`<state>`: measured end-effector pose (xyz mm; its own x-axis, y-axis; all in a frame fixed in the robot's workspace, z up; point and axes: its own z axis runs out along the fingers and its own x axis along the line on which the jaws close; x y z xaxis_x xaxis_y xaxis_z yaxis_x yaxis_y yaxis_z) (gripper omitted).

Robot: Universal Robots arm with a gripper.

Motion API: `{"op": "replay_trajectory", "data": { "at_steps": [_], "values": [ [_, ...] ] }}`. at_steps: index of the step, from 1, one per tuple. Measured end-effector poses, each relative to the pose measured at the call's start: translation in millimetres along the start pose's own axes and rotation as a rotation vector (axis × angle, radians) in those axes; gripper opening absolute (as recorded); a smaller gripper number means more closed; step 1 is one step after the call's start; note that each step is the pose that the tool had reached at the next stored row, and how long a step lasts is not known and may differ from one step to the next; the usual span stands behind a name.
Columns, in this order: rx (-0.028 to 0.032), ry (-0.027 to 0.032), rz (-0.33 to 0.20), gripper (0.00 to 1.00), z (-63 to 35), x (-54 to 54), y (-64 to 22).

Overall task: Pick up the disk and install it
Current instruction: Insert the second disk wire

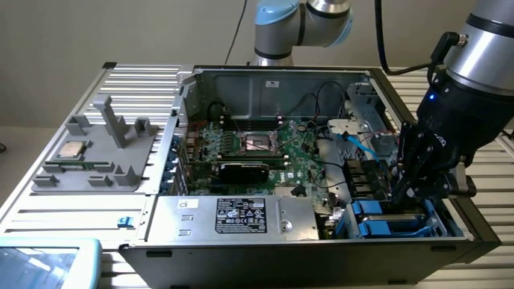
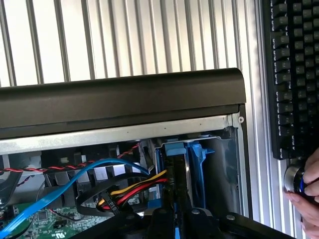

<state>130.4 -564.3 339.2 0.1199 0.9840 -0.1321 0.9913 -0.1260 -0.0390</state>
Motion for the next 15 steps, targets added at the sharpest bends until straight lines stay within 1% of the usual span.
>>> {"op": "replay_trajectory", "data": {
  "at_steps": [5, 6, 8, 10, 11, 15],
  "values": [
    [0.0000, -0.0001, 0.000, 0.16, 0.3, 0.1, 0.0],
    [0.0001, 0.0000, 0.000, 0.18, 0.4, 0.1, 0.0],
    [0.0000, 0.0000, 0.000, 0.30, 0.4, 0.0, 0.0],
    [0.0000, 0.0000, 0.000, 0.30, 0.4, 0.1, 0.0],
    [0.0000, 0.0000, 0.000, 0.36, 0.4, 0.1, 0.0],
    [0.0000, -0.0001, 0.000, 0.36, -0.8, -0.1, 0.0]
  ]
}}
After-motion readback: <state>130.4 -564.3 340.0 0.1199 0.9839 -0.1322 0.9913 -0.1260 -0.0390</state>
